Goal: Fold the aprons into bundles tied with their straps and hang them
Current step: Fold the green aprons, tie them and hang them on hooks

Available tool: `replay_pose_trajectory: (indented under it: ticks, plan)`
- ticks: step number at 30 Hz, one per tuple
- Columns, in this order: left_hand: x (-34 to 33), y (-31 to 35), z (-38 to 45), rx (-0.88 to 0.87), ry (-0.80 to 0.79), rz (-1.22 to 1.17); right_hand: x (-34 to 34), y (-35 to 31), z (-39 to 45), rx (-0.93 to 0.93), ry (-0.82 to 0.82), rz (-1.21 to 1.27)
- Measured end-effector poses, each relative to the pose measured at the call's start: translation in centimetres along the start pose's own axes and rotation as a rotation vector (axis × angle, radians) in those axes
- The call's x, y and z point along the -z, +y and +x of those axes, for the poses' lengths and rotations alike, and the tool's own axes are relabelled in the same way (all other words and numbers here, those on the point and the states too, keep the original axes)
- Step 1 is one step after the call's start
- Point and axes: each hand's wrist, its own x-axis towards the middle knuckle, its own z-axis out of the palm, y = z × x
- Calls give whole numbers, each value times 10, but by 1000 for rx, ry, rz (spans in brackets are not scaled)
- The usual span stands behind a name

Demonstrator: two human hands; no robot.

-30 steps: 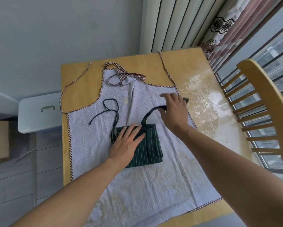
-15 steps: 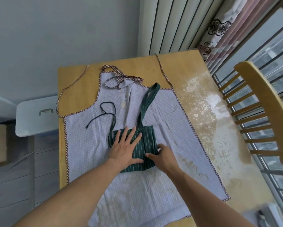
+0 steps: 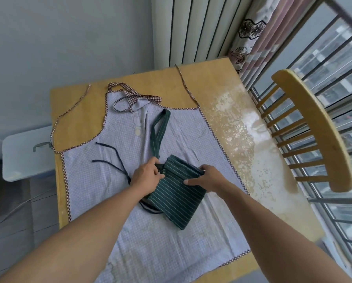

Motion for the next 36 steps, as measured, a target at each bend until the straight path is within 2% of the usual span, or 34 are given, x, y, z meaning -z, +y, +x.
replay_pose_trajectory:
  ticks: [5, 7, 8, 10, 11, 12, 13, 15, 16, 19, 23, 26, 28, 30, 36]
  plan:
    - [8, -1, 7, 42, -54, -104, -10, 6, 6, 22, 83, -117]
    - [10, 2, -1, 24, 16, -23, -14, 5, 5, 37, 105, -165]
    - [11, 4, -6, -71, 129, 103, -15, 5, 4, 45, 114, -184]
    - [8, 1, -11, -446, 319, 294, -17, 5, 6, 61, 122, -202]
    - [6, -1, -12, -651, 311, 335, -18, 5, 7, 66, 123, -196]
    - [3, -1, -12, -785, 196, 344, -19, 5, 9, 66, 122, -192]
    - [0, -1, -12, -812, 49, 349, -19, 4, 9, 60, 118, -186]
    - [-2, 3, -13, -488, -221, 254, -18, -1, 5, 79, 103, -183]
    - [-2, 3, -12, -305, -277, 155, -19, -3, 2, 120, 109, -201]
    - [1, 13, 1, -5, -333, -75, -30, -3, -16, 301, 248, -304]
    - [19, 28, 2, 358, -400, -615, -71, 18, -50, 659, 448, -520]
    - [21, 26, -3, 493, -420, -802, -85, 37, -56, 846, 488, -569]
    - [14, 22, -9, 554, -363, -857, -89, 49, -54, 919, 480, -632]
    - [9, 20, -14, 572, -298, -823, -94, 62, -53, 957, 485, -704]
    - [15, 8, -35, 539, -288, -672, -103, 85, -58, 960, 429, -760]
